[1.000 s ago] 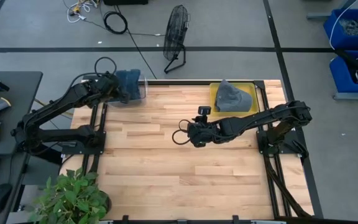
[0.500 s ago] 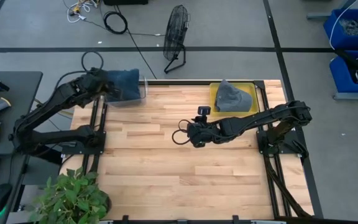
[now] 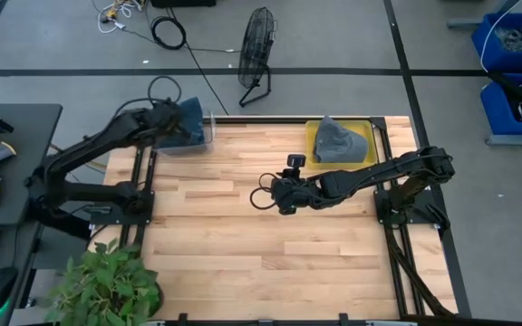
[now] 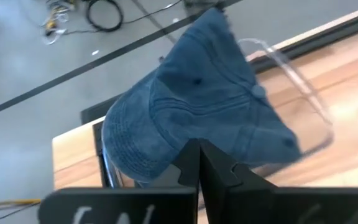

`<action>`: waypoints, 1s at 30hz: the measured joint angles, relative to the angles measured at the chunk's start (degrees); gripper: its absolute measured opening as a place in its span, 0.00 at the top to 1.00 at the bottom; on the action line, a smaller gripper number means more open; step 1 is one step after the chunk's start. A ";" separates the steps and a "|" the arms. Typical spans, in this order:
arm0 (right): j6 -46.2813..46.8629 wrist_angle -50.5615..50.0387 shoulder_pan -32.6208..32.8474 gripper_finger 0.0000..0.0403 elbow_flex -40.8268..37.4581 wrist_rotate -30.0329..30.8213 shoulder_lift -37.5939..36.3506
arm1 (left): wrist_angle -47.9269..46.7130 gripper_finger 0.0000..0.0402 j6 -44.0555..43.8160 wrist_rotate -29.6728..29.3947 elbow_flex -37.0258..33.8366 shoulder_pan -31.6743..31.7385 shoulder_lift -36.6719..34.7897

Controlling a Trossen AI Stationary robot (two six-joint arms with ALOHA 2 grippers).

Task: Pick & Place hat
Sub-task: Put the blue cap into the transparent bin

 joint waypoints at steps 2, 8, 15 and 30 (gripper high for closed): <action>0.00 0.03 0.02 0.75 0.00 0.02 0.01 | 0.40 0.99 -1.49 -2.37 -0.04 0.17 2.76; 0.01 0.04 0.02 0.75 0.00 -0.58 0.00 | 2.16 0.99 -4.12 -5.17 -0.04 2.14 9.10; 0.11 0.08 0.02 0.75 0.00 -3.04 0.00 | 1.95 0.99 -9.46 -5.43 -0.04 3.67 14.23; 1.33 0.08 0.02 0.75 0.00 -3.04 0.01 | 5.66 0.99 -14.78 -4.06 -0.04 3.52 26.28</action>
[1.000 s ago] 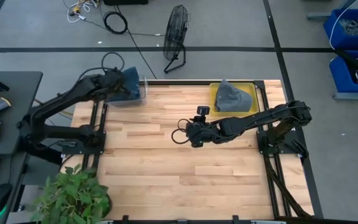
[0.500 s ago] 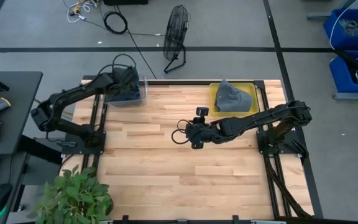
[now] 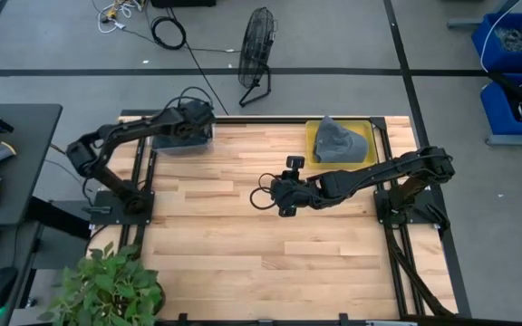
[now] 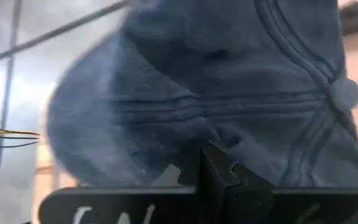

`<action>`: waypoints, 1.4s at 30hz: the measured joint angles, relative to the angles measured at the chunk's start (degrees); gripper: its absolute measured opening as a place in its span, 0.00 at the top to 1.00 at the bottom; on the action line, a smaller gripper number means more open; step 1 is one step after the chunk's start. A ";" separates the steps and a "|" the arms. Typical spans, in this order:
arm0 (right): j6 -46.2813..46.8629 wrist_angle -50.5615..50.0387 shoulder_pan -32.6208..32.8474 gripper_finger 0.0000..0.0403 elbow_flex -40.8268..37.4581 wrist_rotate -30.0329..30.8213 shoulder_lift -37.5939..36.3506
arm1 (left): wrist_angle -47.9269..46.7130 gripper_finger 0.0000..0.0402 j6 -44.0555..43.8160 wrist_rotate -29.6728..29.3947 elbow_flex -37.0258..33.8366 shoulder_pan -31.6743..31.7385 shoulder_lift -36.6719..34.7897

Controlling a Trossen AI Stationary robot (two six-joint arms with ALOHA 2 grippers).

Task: Pick & Place hat
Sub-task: Put the blue cap into the transparent bin, then return to Home Position

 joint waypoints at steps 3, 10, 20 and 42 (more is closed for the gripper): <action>0.00 0.00 0.00 0.75 0.00 0.00 -0.02 | 2.92 0.99 1.46 4.27 0.00 0.02 1.91; -0.02 -0.04 0.00 0.75 0.00 0.02 0.00 | 9.74 0.99 4.77 11.16 0.00 -1.45 2.31; -0.25 -0.24 0.00 0.75 0.00 0.09 0.00 | 9.93 0.99 7.55 10.79 -0.02 -3.07 -0.71; -1.14 -0.80 -4.25 0.75 -7.22 -23.63 -29.53 | 12.80 0.99 29.02 14.15 -3.11 -25.93 -47.36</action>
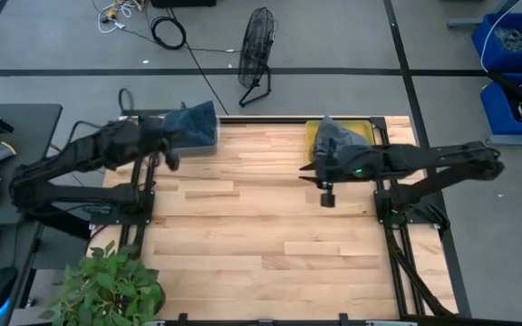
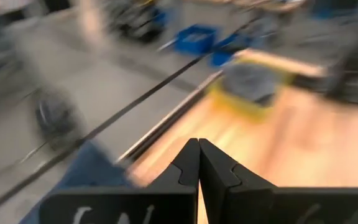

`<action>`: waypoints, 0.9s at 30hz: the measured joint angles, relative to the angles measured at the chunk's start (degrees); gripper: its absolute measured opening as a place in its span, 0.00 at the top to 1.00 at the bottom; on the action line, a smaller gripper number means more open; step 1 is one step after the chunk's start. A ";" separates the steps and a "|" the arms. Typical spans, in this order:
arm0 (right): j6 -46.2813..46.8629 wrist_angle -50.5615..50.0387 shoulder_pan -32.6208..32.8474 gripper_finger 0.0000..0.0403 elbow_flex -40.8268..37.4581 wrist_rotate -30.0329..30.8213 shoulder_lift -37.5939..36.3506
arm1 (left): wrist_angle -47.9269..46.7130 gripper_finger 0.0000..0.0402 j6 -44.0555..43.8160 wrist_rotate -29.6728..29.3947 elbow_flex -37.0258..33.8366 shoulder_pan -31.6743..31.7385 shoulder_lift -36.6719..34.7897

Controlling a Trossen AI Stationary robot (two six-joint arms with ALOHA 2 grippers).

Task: Pick & Place hat
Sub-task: Return to Home Position

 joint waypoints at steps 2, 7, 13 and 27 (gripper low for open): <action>-0.25 4.77 -1.01 0.75 -5.27 -2.86 -4.36 | 3.89 0.99 3.45 4.85 -3.70 -1.99 -3.81; 0.24 19.65 -4.63 0.75 -20.34 -9.60 -14.54 | 17.05 0.99 10.30 17.61 -17.26 -4.96 -12.89; 6.64 27.85 -7.17 0.75 -34.63 -10.82 -24.40 | 35.50 0.99 14.33 20.18 -34.54 -5.50 -20.91; 6.85 39.12 -7.27 0.75 -51.76 -10.84 -42.79 | 45.95 0.99 14.98 27.82 -50.73 -0.82 -33.42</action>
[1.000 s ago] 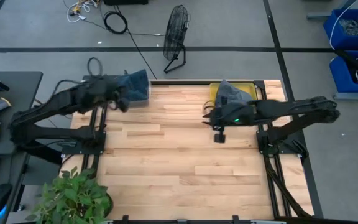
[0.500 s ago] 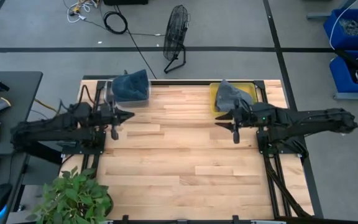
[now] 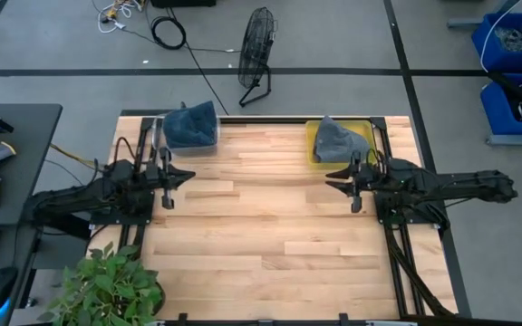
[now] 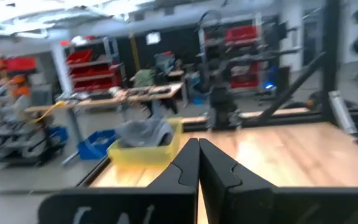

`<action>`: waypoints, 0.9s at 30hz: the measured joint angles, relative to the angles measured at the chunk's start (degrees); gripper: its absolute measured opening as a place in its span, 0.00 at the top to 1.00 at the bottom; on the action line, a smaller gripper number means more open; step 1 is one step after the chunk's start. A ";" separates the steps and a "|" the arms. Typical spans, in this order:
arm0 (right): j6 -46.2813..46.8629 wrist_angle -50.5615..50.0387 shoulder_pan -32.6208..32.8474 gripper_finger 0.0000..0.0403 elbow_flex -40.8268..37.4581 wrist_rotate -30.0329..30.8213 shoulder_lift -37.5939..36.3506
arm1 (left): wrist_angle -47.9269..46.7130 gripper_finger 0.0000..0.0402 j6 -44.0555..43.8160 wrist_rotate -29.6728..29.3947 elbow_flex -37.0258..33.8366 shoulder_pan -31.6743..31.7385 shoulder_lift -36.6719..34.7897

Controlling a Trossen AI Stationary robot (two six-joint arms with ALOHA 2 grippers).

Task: Pick & Place hat
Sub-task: Return to Home Position

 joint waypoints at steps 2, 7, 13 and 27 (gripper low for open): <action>-0.55 -0.03 0.00 0.75 -1.63 0.00 -2.32 | 0.58 0.99 0.00 2.67 -0.51 0.90 -1.19; -0.08 -0.19 0.00 0.75 -4.56 0.02 -7.31 | 0.43 0.99 -0.08 3.47 -1.88 3.06 -4.13; -1.02 0.59 0.00 0.75 -8.31 0.11 -11.93 | 1.17 0.99 -2.79 4.34 -6.14 4.55 -7.16; -1.45 -3.10 -0.08 0.75 -12.69 11.43 -15.35 | -0.54 0.99 -3.13 8.99 -6.14 4.85 -7.37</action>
